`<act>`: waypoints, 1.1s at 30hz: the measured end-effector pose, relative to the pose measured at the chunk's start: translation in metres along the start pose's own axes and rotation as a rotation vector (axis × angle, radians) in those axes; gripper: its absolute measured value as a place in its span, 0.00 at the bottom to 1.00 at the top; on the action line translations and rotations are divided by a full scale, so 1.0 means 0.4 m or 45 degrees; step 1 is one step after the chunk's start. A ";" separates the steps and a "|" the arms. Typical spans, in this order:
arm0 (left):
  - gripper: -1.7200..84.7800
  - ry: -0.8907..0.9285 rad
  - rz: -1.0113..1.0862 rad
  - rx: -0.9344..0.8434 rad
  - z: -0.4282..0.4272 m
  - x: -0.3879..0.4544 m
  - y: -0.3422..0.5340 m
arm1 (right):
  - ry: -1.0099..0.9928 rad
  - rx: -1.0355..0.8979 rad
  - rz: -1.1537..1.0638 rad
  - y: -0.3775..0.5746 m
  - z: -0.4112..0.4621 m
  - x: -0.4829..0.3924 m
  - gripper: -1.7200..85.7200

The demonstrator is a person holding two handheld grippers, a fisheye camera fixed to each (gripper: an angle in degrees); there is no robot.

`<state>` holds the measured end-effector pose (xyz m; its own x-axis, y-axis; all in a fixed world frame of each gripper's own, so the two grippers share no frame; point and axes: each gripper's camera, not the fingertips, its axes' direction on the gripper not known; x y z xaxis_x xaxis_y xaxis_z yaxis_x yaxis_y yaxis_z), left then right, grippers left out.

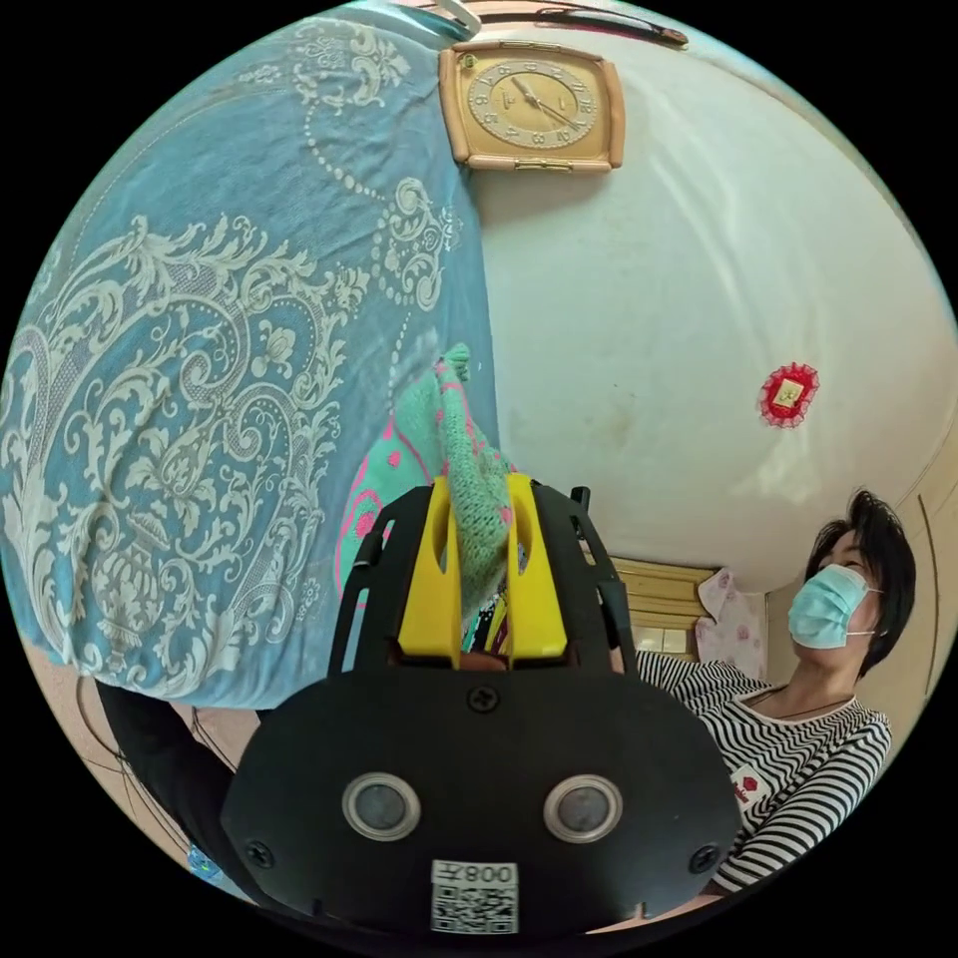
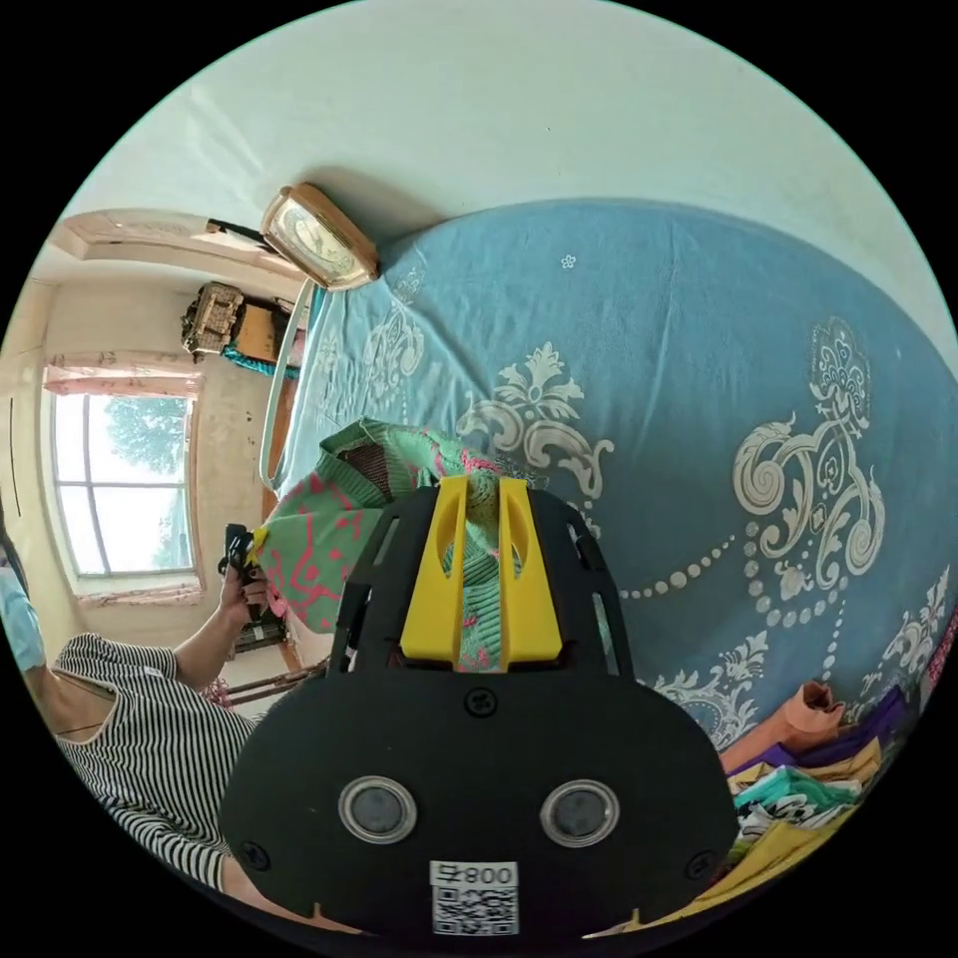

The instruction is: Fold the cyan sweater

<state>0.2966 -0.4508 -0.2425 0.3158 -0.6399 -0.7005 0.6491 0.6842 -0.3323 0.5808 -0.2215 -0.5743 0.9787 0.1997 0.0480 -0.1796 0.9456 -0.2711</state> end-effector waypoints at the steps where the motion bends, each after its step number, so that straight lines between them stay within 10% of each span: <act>1: 0.11 -0.010 0.036 -0.023 -0.019 0.051 -0.011 | -0.016 0.038 0.000 0.058 -0.051 -0.028 0.08; 14: 0.11 0.067 0.471 -0.290 -0.197 0.647 -0.041 | -0.183 0.596 0.055 0.714 -0.568 -0.340 0.06; 33: 0.10 0.262 1.209 -0.007 -0.687 1.403 0.255 | -0.246 1.195 -0.427 1.426 -1.127 -0.673 0.05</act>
<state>0.3498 -0.6439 -0.8430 0.5792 0.2526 -0.7751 0.1833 0.8861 0.4257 0.2596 0.1483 -1.1752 0.9751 -0.1533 0.1601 0.0141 0.7636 0.6455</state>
